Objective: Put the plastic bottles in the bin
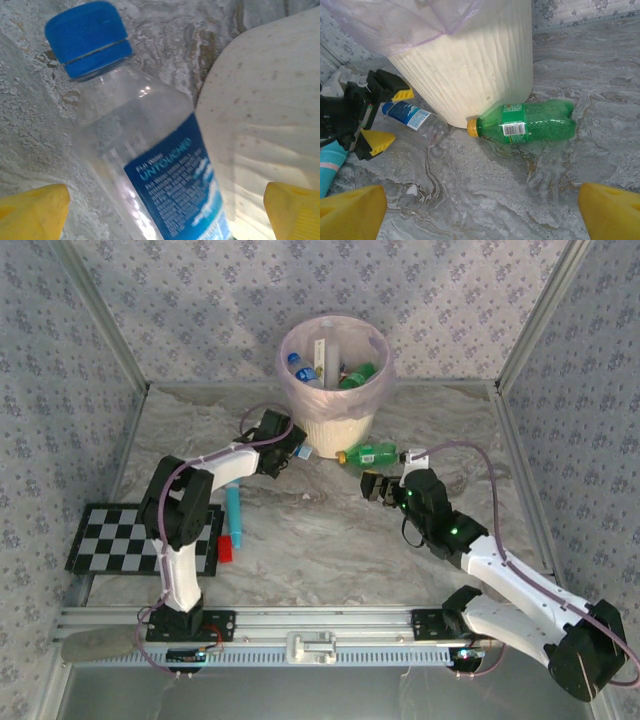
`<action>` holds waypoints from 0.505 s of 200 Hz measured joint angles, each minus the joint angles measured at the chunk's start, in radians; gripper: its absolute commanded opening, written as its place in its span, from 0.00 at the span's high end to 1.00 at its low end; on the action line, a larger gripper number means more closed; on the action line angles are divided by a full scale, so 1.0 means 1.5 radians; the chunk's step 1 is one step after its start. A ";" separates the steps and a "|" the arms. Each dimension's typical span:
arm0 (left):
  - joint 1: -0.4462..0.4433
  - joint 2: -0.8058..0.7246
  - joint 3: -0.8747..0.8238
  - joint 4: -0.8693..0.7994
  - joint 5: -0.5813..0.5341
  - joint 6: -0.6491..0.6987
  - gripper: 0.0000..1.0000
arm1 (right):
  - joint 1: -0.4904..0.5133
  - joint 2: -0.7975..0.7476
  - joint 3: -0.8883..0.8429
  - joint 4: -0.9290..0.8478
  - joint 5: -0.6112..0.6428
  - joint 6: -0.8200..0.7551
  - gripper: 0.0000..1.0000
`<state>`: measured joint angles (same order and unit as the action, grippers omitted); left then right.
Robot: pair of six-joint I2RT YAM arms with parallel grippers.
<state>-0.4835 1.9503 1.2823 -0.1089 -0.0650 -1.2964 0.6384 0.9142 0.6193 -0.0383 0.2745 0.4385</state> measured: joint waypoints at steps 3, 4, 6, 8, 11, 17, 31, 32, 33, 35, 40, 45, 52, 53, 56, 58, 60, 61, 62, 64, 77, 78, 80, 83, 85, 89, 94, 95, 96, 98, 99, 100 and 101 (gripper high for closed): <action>0.001 0.002 0.000 -0.001 0.001 -0.001 0.01 | 0.000 -0.001 0.000 0.000 0.000 0.000 0.00; 0.001 0.003 0.000 -0.001 0.001 -0.002 0.01 | 0.000 -0.001 0.000 0.000 0.000 0.000 0.00; 0.001 0.005 0.000 -0.002 0.001 -0.002 0.01 | 0.000 -0.002 0.000 -0.001 0.000 0.000 0.00; 0.002 0.006 0.000 -0.002 0.002 -0.003 0.01 | 0.000 -0.003 0.000 -0.002 0.000 0.000 0.00; 0.002 0.008 0.000 -0.003 0.002 -0.003 0.01 | 0.000 -0.004 0.000 -0.002 0.001 0.000 0.00; 0.003 0.011 0.000 -0.003 0.004 -0.004 0.01 | 0.000 -0.006 0.000 -0.005 0.002 0.000 0.00; 0.004 0.018 0.000 -0.004 0.006 -0.005 0.01 | 0.000 -0.011 0.000 -0.008 0.003 0.000 0.00; 0.004 0.019 0.000 -0.004 0.006 -0.005 0.01 | 0.000 -0.011 0.000 -0.009 0.003 0.000 0.00; 0.004 0.019 0.000 -0.004 0.006 -0.005 0.01 | 0.000 -0.012 0.000 -0.009 0.003 0.000 0.00; 0.004 0.019 0.000 -0.005 0.006 -0.005 0.01 | 0.000 -0.012 0.000 -0.009 0.004 0.000 0.00; 0.005 0.020 0.000 -0.005 0.006 -0.005 0.01 | 0.000 -0.014 0.000 -0.010 0.005 0.000 0.00; 0.005 0.020 0.000 -0.005 0.007 -0.005 0.01 | 0.000 -0.015 0.000 -0.011 0.005 0.000 0.00; 0.005 0.020 0.000 -0.005 0.008 -0.005 0.01 | 0.000 -0.017 0.000 -0.012 0.007 0.000 0.00; 0.005 0.020 0.000 -0.004 0.008 -0.005 0.01 | 0.000 -0.017 0.000 -0.012 0.007 0.000 0.00; 0.006 0.020 0.000 -0.005 0.008 -0.005 0.01 | 0.000 -0.017 0.000 -0.012 0.007 0.000 0.00; 0.006 0.020 0.000 -0.005 0.009 -0.005 0.01 | 0.000 -0.018 0.000 -0.012 0.007 0.000 0.00; 0.007 0.020 0.000 -0.005 0.009 -0.005 0.01 | 0.000 -0.018 0.000 -0.012 0.007 0.000 0.00; 0.007 0.020 0.000 -0.005 0.009 -0.005 0.01 | 0.000 -0.018 0.000 -0.012 0.008 0.000 0.00; 0.007 0.020 0.000 -0.005 0.009 -0.005 0.01 | 0.000 -0.018 0.000 -0.012 0.008 0.000 0.00; 0.008 0.020 0.000 -0.005 0.010 -0.005 0.01 | 0.000 -0.018 0.000 -0.012 0.008 0.000 0.00; 0.008 0.020 0.000 -0.005 0.013 -0.007 0.02 | 0.000 -0.018 0.000 -0.012 0.008 0.000 0.00; 0.008 0.020 0.000 -0.005 0.013 -0.007 0.02 | 0.000 -0.018 0.000 -0.012 0.008 0.000 0.00; 0.008 0.020 0.000 -0.005 0.014 -0.008 0.02 | 0.000 -0.018 0.000 -0.012 0.008 0.000 0.00; 0.008 0.020 -0.001 -0.004 0.014 -0.008 0.02 | 0.000 -0.018 0.000 -0.012 0.008 0.000 0.00; 0.009 0.020 -0.001 -0.004 0.014 -0.008 0.02 | 0.000 -0.018 0.000 -0.012 0.008 0.000 0.00; 0.009 0.019 -0.002 -0.003 0.016 -0.008 0.02 | 0.000 -0.018 0.000 -0.012 0.009 0.000 0.00; 0.009 0.019 -0.004 -0.002 0.016 -0.009 0.02 | 0.000 -0.018 0.000 -0.012 0.010 0.000 0.00; 0.009 0.019 -0.005 -0.001 0.016 -0.009 0.02 | 0.000 -0.018 0.000 -0.012 0.010 0.000 0.00; 0.009 0.019 -0.005 0.000 0.016 -0.009 0.02 | 0.000 -0.018 0.000 -0.012 0.010 0.000 0.00; 0.009 0.018 -0.006 0.001 0.016 -0.009 0.03 | 0.000 -0.018 0.000 -0.012 0.010 0.000 0.00; 0.009 0.018 -0.007 0.001 0.016 -0.009 0.03 | 0.000 -0.018 0.000 -0.012 0.010 0.000 0.00; 0.009 0.017 -0.007 0.001 0.016 -0.009 0.03 | 0.000 -0.018 0.000 -0.012 0.010 0.000 0.00; 0.009 0.017 -0.009 0.003 0.016 -0.009 0.03 | 0.000 -0.018 0.000 -0.012 0.010 0.001 0.00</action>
<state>-0.4702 1.9759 1.2694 -0.1051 -0.0414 -1.3102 0.6384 0.8879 0.6193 -0.0570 0.2897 0.4393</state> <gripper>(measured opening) 0.978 0.999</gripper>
